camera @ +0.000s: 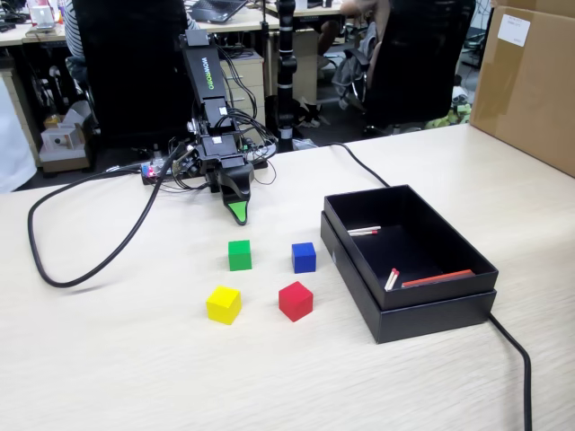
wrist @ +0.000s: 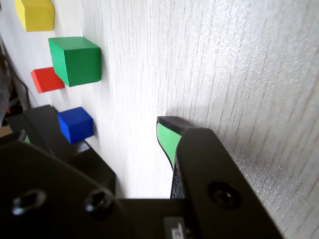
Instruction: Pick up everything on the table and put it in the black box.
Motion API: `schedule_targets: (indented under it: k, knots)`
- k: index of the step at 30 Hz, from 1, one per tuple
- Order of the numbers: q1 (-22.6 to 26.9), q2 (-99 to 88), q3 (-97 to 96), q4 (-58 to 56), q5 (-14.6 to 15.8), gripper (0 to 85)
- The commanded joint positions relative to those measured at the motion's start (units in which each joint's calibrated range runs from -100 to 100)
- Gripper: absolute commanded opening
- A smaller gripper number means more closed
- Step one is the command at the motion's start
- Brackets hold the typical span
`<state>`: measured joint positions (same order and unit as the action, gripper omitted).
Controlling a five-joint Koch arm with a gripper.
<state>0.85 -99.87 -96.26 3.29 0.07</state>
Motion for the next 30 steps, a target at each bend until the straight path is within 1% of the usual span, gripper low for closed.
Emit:
schedule_targets:
  k: [1,6,8,16,20,22,26,30]
  knots:
    - [0.0,-0.1,-0.8,-3.0,-0.2,49.7]
    - [-0.1,-0.1,-0.8,-2.9,-0.1,49.6]
    - [-0.4,-0.1,-0.8,-2.9,0.4,48.4]
    - [-0.1,0.4,-0.2,-2.6,0.4,48.5]
    - [-0.3,1.1,1.1,-3.3,0.5,47.2]
    - [-0.4,1.4,3.1,-6.7,0.7,47.2]
    - [-0.6,1.5,12.5,-20.8,2.0,47.5]
    - [-1.0,9.6,25.8,-31.1,2.1,47.2]
